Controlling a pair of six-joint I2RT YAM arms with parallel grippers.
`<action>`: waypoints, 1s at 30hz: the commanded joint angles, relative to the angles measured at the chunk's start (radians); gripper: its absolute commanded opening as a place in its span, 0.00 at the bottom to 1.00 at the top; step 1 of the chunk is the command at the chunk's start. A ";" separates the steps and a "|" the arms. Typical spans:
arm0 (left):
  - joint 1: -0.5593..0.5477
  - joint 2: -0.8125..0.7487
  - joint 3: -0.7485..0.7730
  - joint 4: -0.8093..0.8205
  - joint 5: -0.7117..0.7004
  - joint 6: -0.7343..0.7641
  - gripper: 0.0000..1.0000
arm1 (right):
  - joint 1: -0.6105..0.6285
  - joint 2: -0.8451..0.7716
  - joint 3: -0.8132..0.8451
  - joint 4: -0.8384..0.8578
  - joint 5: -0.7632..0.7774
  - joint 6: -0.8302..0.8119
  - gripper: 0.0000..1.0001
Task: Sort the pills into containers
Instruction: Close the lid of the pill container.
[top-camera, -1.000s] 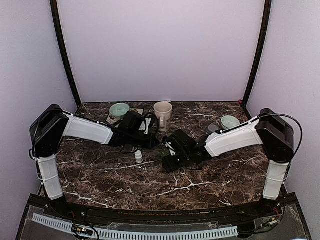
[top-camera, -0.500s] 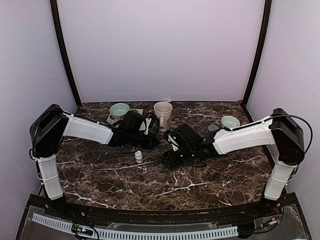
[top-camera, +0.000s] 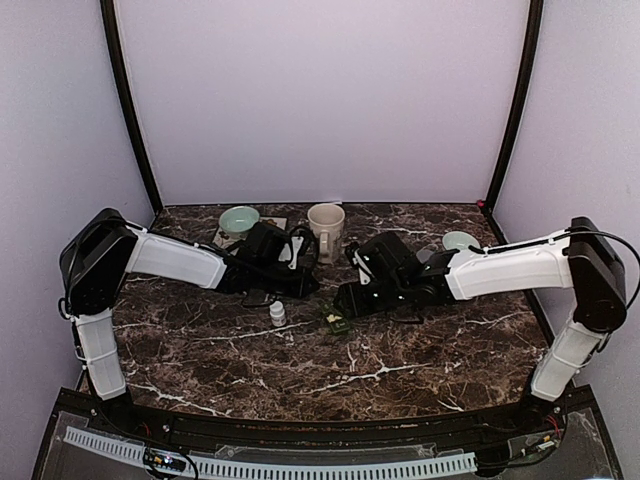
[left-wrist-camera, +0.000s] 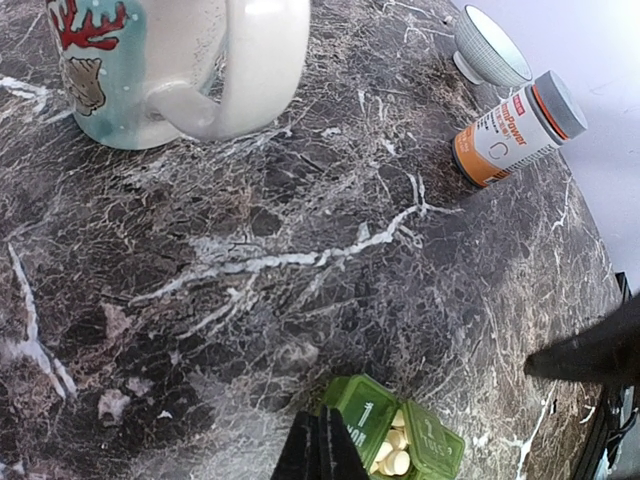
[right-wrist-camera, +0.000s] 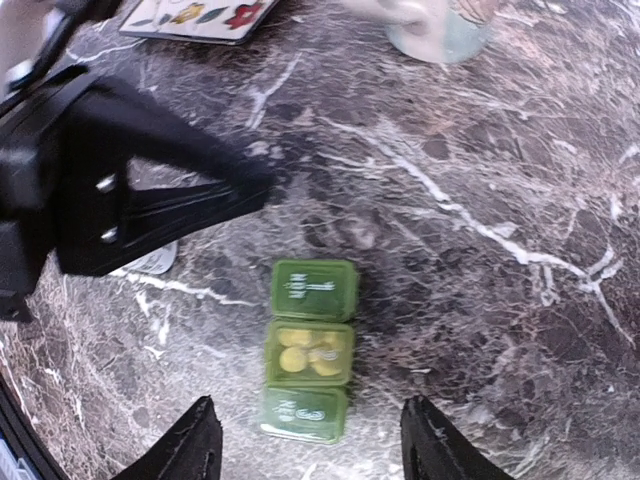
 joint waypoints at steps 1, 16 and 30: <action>0.006 -0.009 0.014 -0.008 0.029 0.024 0.00 | -0.056 0.020 -0.010 0.062 -0.069 0.071 0.60; 0.006 -0.003 0.011 -0.006 0.052 0.033 0.00 | -0.108 0.139 -0.013 0.168 -0.255 0.146 0.54; 0.004 -0.003 0.009 0.001 0.062 0.030 0.00 | -0.113 0.174 -0.023 0.184 -0.281 0.171 0.51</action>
